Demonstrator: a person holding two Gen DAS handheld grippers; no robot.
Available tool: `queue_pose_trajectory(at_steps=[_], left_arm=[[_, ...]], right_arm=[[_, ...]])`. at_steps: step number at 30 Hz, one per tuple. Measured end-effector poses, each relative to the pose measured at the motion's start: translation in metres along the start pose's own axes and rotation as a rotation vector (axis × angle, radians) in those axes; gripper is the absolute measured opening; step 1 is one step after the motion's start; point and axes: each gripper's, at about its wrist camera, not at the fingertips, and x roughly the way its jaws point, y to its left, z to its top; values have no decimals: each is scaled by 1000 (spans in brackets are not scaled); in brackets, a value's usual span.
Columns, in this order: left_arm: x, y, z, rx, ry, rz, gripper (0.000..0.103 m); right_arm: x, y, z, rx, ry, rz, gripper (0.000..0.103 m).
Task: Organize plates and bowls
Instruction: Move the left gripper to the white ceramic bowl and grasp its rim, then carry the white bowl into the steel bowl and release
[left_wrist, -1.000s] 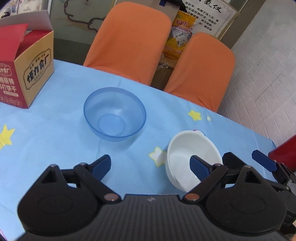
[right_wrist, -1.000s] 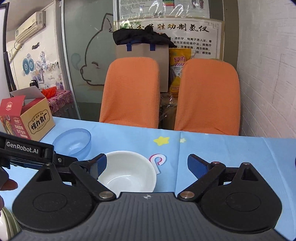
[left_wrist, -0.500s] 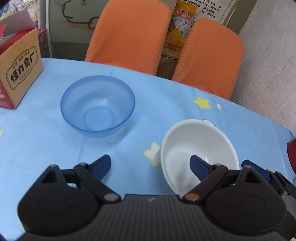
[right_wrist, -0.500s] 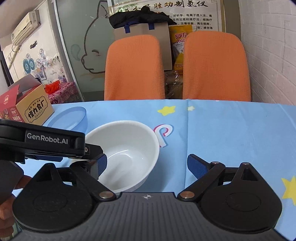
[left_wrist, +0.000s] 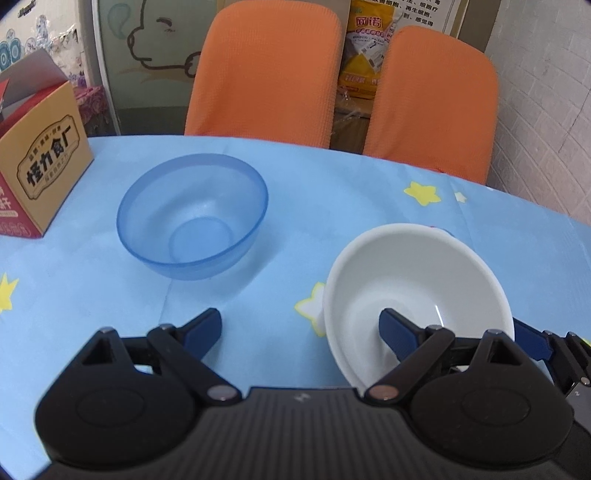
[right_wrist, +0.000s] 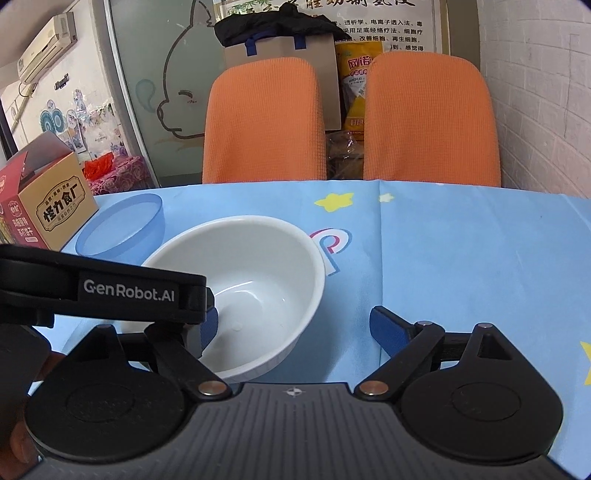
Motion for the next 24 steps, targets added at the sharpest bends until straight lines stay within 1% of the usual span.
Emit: queue_pose_trajectory(at_steps=[5, 11, 13, 16, 17, 18, 19, 20, 21, 22, 24], left_arm=[[3, 2, 1, 6, 18, 7, 92], [5, -1, 0, 20, 10, 21, 92], [5, -2, 0, 24, 5, 19, 91], [5, -3, 1, 18, -1, 9, 87], [4, -3, 1, 24, -3, -3, 77], [1, -5, 0, 38, -10, -18, 65], [-1, -8, 0, 50, -15, -33, 56], [-3, -12, 1, 64, -12, -54, 39], [-4, -15, 2, 74, -8, -72, 22], [-6, -18, 2, 89, -6, -81, 19], [-8, -25, 2, 115, -21, -65, 16]], right_arm=[[3, 3, -3, -21, 0, -9, 103], [5, 7, -5, -43, -21, -25, 103], [5, 8, -5, -48, -23, -17, 103], [3, 9, -5, -47, -25, 9, 103], [3, 9, -5, -48, -25, 17, 103], [3, 10, -4, -48, -26, 29, 103], [2, 11, -4, -46, -26, 46, 93], [2, 12, -4, -43, -24, 58, 92], [1, 15, -5, -55, -25, 52, 91], [1, 15, -5, -63, -25, 50, 91], [1, 13, -4, -44, -20, 55, 91]])
